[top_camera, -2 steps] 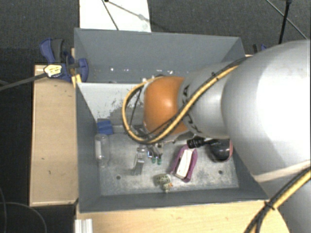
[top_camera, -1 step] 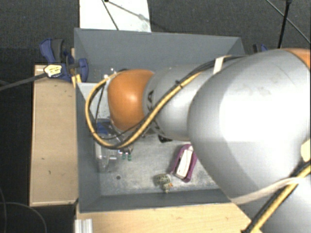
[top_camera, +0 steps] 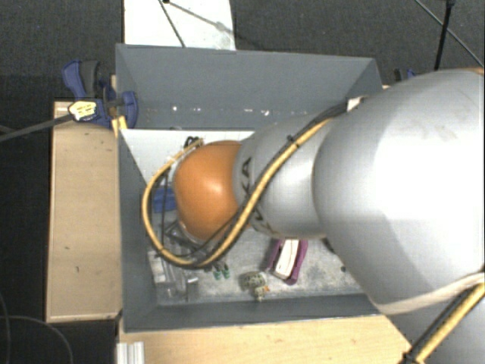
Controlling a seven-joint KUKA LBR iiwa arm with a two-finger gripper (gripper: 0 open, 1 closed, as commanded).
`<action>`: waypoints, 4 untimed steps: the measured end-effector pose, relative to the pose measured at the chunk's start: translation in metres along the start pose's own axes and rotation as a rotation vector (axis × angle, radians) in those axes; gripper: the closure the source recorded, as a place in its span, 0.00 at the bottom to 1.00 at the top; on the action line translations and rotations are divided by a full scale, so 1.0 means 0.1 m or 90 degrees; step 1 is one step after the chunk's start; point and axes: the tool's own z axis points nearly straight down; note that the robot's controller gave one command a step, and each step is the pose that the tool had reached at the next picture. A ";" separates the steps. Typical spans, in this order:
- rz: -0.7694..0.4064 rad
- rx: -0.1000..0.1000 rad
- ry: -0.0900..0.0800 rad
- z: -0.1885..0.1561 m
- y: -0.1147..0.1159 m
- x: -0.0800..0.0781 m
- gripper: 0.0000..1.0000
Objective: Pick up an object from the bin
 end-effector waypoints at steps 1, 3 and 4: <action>0.005 0.000 -0.001 0.00 0.00 -0.01 1.00; -0.008 0.000 0.000 0.00 0.09 0.09 0.00; -0.005 0.001 0.001 0.00 0.09 0.10 1.00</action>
Offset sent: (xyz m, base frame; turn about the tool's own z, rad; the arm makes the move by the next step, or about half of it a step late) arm 0.0000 0.0000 0.0000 0.0000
